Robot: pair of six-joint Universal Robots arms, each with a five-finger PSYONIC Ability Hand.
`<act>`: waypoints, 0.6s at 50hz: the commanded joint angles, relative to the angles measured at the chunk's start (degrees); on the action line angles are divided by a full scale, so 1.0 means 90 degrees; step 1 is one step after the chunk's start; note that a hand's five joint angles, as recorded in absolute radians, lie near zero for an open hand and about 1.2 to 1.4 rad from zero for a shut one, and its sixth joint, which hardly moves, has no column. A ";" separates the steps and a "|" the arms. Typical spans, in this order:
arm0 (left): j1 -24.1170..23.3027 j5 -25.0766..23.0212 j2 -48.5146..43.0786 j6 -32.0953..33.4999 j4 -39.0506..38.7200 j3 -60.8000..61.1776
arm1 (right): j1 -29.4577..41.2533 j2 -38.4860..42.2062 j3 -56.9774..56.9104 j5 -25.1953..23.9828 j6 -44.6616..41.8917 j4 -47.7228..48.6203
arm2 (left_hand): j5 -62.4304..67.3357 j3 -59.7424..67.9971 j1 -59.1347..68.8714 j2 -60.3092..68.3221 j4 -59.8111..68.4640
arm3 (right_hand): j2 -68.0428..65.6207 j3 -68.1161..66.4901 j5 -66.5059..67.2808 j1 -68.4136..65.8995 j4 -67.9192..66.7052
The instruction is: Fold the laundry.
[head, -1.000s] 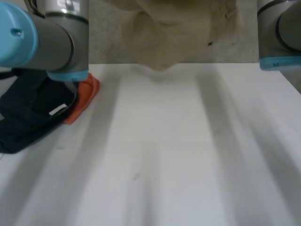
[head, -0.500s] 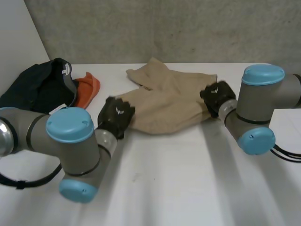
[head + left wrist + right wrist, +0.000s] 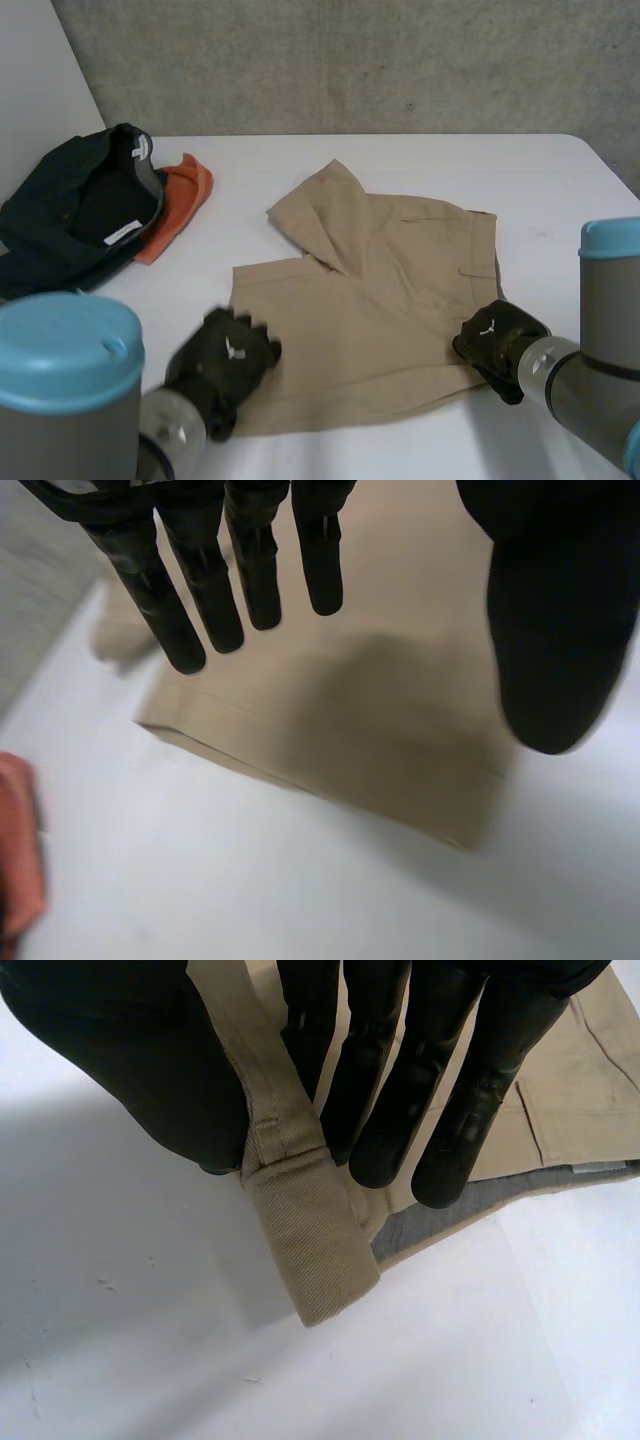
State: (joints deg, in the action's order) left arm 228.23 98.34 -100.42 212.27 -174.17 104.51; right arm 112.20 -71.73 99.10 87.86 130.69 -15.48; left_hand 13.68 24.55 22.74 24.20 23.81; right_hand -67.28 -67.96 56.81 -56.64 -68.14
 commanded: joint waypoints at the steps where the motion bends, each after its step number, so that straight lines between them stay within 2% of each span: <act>1: 0.0928 -0.0232 -0.0023 -0.0108 -0.1406 -0.1044 | -0.0016 -0.0087 0.0502 0.0004 0.0010 0.0802 | -0.0001 -0.0098 0.0103 -0.0059 -0.0016 | -0.1413 -0.1338 0.1466 -0.2596 -0.1318; 4: 0.1096 -0.0574 -0.0286 -0.0206 -0.1789 -0.1464 | -0.0016 -0.0204 0.0648 -0.0006 0.0020 0.1026 | 0.0018 -0.0079 0.0122 -0.0040 0.0003 | -0.1413 -0.1338 0.1466 -0.2596 -0.1318; 6: 0.1213 -0.1091 -0.0861 -0.0353 -0.1965 -0.1971 | -0.0035 -0.0253 0.0717 -0.0006 0.0020 0.1124 | 0.0037 -0.0060 0.0141 -0.0021 0.0022 | -0.1413 -0.1338 0.1466 -0.2596 -0.1318; 8: 0.1388 -0.1626 -0.1455 -0.0537 -0.1956 -0.2584 | -0.0055 -0.0282 0.0776 -0.0016 0.0020 0.1242 | 0.0129 0.0032 0.0233 0.0071 0.0115 | -0.1413 -0.1338 0.1466 -0.2596 -0.1318; 13: 0.1759 -0.2439 -0.2735 -0.0695 -0.1849 -0.4040 | -0.0065 -0.0331 0.0873 -0.0006 0.0030 0.1320 | 0.0709 0.0612 0.0813 0.0651 0.0695 | -0.1413 -0.1338 0.1466 -0.2596 -0.1318; 25: 0.2004 -0.3777 -0.4923 -0.0714 -0.1186 -0.6531 | -0.0045 -0.0331 0.1059 0.0013 0.0069 0.1330 | 0.0765 0.0668 0.0869 0.0708 0.0751 | -0.1413 -0.1338 0.1466 -0.2596 -0.1318; 30: 0.2024 -0.3866 -0.5638 -0.0714 -0.0892 -0.7343 | -0.0045 -0.0341 0.1098 0.0023 0.0127 0.1349 | 0.0747 0.0650 0.0851 0.0689 0.0732 | -0.1413 -0.1338 0.1466 -0.2596 -0.1318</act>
State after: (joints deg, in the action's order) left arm 246.13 65.41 -143.58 205.81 -185.67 47.07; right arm 111.76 -74.74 108.58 87.91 131.29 -3.46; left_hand 15.91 25.47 24.82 25.57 25.71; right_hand -67.28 -67.96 56.81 -56.64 -68.14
